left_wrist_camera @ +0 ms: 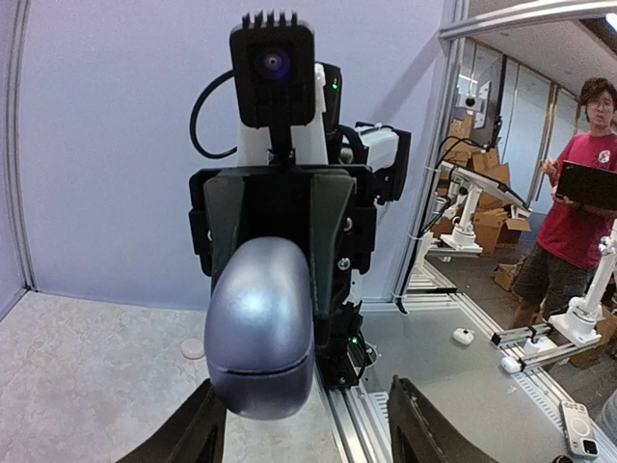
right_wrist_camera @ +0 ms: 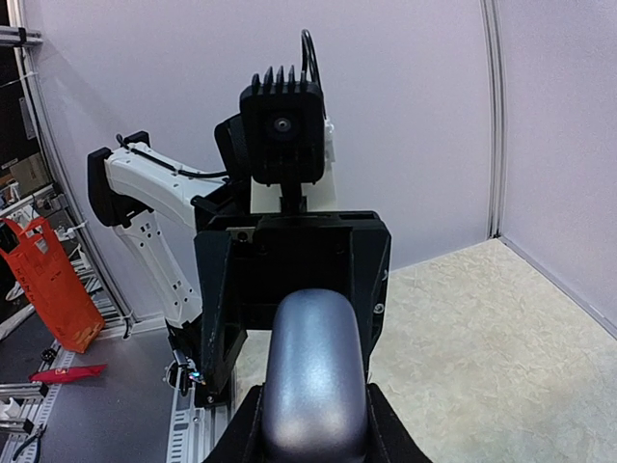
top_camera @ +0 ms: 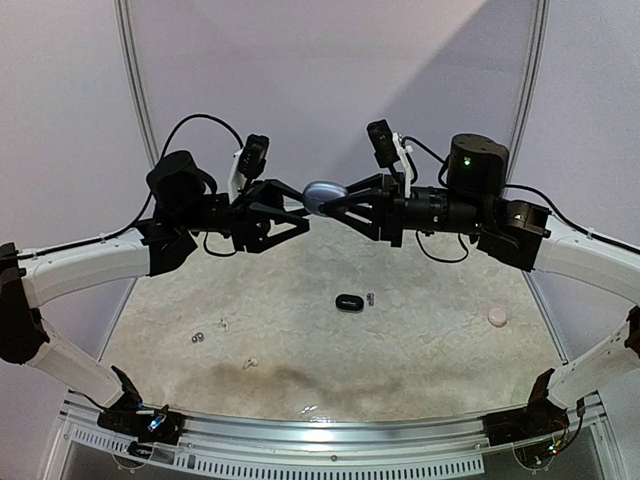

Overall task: Insert the wireless bluetooth earbuds into the charging case
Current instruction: Open the charging case at the center of the board.

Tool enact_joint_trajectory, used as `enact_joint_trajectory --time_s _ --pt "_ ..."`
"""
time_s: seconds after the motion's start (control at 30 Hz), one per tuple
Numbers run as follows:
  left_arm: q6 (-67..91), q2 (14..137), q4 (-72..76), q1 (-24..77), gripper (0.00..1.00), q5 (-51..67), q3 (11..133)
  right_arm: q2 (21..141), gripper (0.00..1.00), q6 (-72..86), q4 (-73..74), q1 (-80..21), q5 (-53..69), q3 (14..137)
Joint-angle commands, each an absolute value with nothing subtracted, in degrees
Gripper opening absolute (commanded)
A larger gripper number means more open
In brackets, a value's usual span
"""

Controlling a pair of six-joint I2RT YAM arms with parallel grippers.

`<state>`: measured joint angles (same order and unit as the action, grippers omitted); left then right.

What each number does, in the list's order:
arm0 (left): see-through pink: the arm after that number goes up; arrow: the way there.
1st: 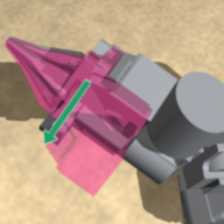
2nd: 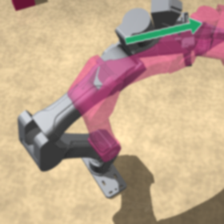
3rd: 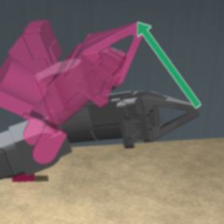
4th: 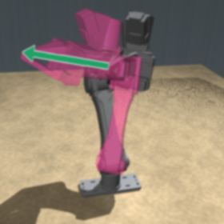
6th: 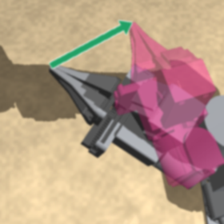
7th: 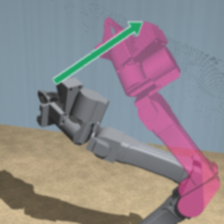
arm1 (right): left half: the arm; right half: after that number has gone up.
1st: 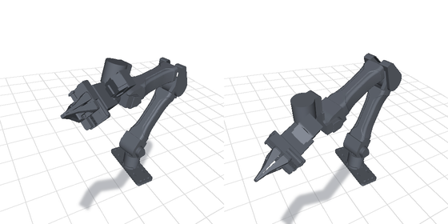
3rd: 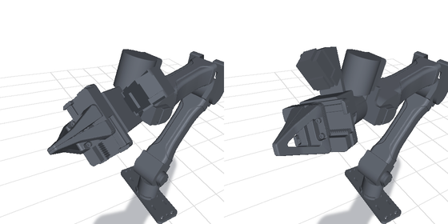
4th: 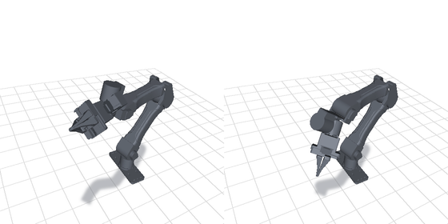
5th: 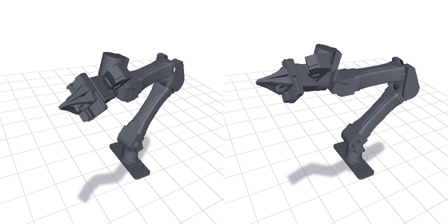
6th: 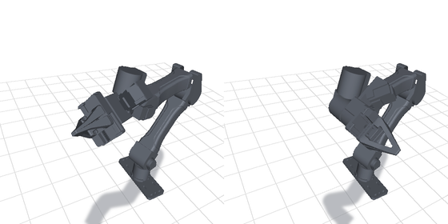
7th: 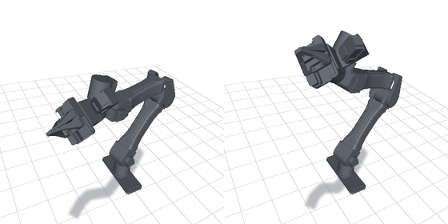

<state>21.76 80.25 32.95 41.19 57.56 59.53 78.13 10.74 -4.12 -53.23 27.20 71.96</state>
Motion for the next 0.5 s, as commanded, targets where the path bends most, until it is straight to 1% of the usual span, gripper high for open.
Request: enact_joint_trajectory --time_s 0.0,0.1,0.23,0.3,0.37,0.47 --pt "23.0 80.4 37.3 42.3 0.58 58.4 59.5 77.9 0.0 10.5 -6.6 -54.0 25.5 72.9" --pt "22.7 81.0 38.5 42.6 0.57 56.6 59.8 77.4 0.0 10.3 -6.0 -54.0 25.1 73.1" --pt "21.7 82.2 38.4 43.3 0.53 56.6 61.0 76.8 0.0 8.4 -5.1 -54.0 25.0 73.4" --pt "21.7 83.5 36.2 43.6 0.48 57.4 63.0 76.7 0.0 7.3 -4.6 -54.0 25.2 74.0" --pt "21.5 84.2 36.3 43.7 0.45 57.5 63.5 76.8 0.0 6.4 -4.3 -54.0 25.2 74.5" --pt "21.4 84.4 36.1 44.1 0.34 57.2 63.7 77.2 0.0 6.2 -4.0 -54.0 25.6 74.7"
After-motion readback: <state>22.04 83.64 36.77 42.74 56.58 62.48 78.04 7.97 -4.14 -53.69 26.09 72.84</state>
